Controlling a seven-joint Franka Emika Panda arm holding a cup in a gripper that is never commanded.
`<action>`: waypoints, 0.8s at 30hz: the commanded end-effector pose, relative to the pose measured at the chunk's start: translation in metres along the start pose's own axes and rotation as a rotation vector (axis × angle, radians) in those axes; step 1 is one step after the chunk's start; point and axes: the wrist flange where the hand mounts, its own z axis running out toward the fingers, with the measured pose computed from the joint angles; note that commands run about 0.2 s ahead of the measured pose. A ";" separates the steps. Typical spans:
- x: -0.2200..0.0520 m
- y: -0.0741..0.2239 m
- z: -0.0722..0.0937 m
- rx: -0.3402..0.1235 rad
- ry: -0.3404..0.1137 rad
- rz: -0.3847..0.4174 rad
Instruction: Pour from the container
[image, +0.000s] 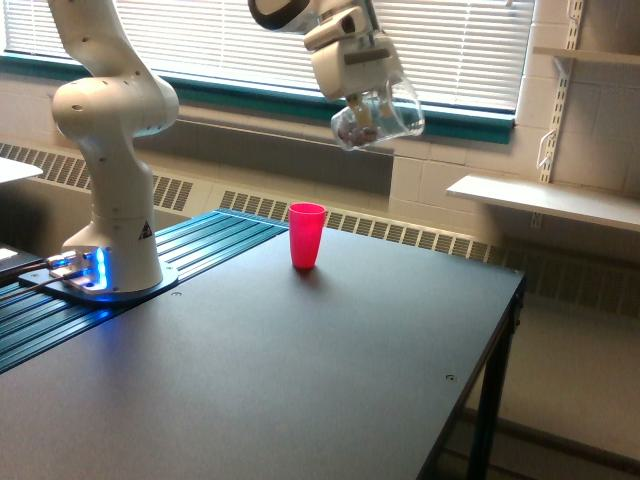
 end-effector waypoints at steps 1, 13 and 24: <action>-0.071 -0.009 -0.009 0.003 -0.079 -0.124; -0.175 0.000 -0.025 0.013 -0.236 -0.290; -0.242 0.028 -0.025 -0.046 -0.360 -0.410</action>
